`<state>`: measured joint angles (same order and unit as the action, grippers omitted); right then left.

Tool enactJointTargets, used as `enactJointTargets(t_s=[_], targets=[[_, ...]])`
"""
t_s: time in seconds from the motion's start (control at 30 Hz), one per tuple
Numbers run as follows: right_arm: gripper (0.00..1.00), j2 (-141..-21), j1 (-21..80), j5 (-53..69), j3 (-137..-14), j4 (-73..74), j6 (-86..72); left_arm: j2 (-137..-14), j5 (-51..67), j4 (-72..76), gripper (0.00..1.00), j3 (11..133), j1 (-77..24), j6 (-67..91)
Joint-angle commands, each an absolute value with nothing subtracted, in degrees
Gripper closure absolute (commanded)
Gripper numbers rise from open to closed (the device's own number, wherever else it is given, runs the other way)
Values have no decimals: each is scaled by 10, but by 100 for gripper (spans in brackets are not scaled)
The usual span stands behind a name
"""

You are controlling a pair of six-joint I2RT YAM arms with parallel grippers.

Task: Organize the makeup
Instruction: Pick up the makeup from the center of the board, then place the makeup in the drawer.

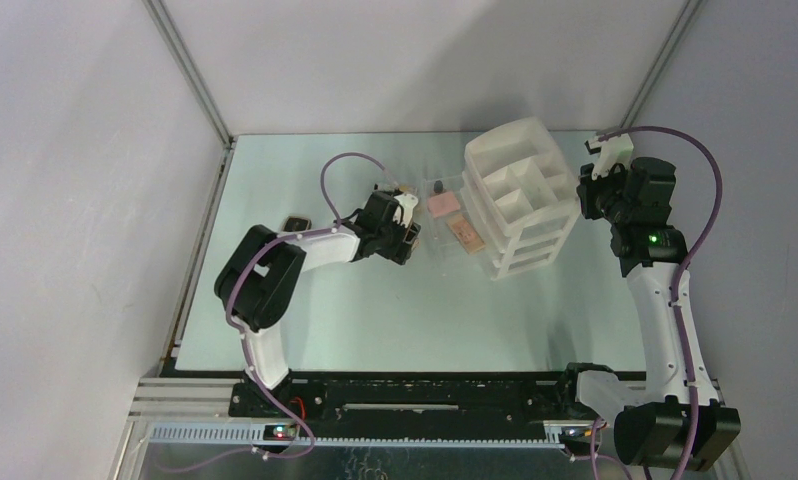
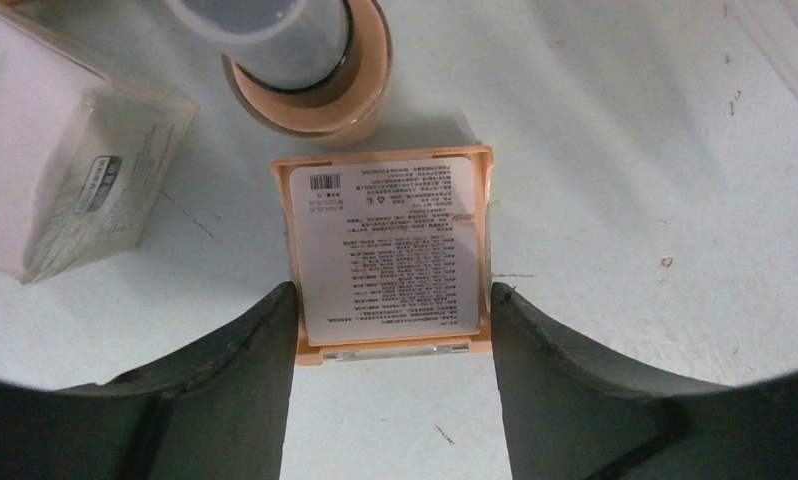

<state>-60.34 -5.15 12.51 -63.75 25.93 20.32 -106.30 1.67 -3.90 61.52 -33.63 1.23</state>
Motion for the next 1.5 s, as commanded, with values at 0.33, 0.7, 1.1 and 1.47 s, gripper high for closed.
enactJointTargets(t_s=[0.33,0.7,1.1,1.47], targets=[[75,-594,-50,120,-635,247,213,-871,70,-161,53,551,-336,-108],[75,-588,-50,127,-635,249,212,-765,112,-299,55,630,-354,-184],[74,-588,-50,135,-635,251,210,-926,111,-364,54,883,-428,-186],[75,-584,-50,141,-635,253,210,-1085,132,-371,53,1015,-444,-146]])
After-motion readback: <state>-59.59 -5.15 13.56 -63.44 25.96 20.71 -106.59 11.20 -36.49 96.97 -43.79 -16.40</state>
